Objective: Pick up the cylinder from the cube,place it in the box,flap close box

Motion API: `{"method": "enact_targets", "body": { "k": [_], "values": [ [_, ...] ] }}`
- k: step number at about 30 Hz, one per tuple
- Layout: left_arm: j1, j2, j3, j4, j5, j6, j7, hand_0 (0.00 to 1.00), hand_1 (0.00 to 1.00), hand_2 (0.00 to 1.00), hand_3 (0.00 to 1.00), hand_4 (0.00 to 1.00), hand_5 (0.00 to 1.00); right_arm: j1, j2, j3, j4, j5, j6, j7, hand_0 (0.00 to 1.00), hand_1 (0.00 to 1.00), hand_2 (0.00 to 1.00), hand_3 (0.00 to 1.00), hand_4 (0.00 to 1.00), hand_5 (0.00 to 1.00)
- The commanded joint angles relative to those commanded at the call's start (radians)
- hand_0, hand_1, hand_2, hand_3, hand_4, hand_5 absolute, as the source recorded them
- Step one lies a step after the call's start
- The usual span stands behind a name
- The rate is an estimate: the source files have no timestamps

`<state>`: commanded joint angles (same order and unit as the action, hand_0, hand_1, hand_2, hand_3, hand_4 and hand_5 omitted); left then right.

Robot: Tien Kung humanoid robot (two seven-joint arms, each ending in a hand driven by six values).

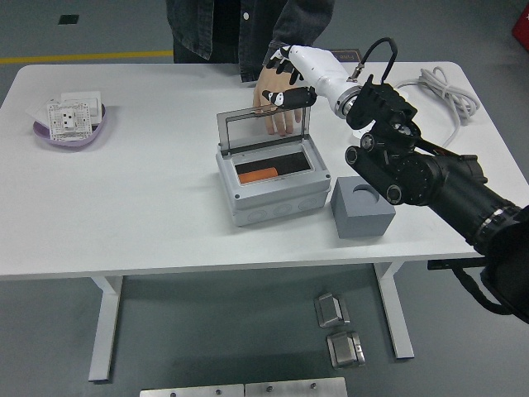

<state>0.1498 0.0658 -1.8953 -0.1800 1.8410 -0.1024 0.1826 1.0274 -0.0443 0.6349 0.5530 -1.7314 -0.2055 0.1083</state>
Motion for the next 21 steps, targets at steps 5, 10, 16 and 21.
{"method": "enact_targets", "body": {
  "k": [5, 10, 16, 21],
  "values": [
    [0.0, -0.002, -0.006, 0.0, 0.01, -0.002, 0.001, 0.635, 0.591, 0.55, 0.589, 0.463, 0.085, -0.02, 0.013, -0.045, 0.003, 0.02, -0.008, 0.001, 0.724, 0.673, 0.702, 0.748, 0.884, 0.645],
    [0.002, -0.004, -0.021, 0.0, 0.024, -0.002, 0.0, 0.635, 0.591, 0.548, 0.589, 0.461, 0.083, -0.033, 0.004, -0.082, 0.057, 0.021, -0.016, -0.006, 0.728, 0.672, 0.702, 0.745, 0.882, 0.654],
    [0.001, -0.006, -0.014, 0.0, 0.014, 0.0, -0.002, 0.635, 0.59, 0.548, 0.588, 0.46, 0.084, -0.045, -0.023, -0.123, 0.143, 0.013, -0.021, -0.019, 0.726, 0.67, 0.7, 0.744, 0.879, 0.657],
    [0.003, -0.009, -0.019, 0.0, 0.018, 0.0, -0.002, 0.635, 0.59, 0.548, 0.588, 0.459, 0.084, -0.061, -0.053, -0.156, 0.199, 0.008, -0.017, -0.032, 0.728, 0.665, 0.699, 0.749, 0.872, 0.656]
  ]
}}
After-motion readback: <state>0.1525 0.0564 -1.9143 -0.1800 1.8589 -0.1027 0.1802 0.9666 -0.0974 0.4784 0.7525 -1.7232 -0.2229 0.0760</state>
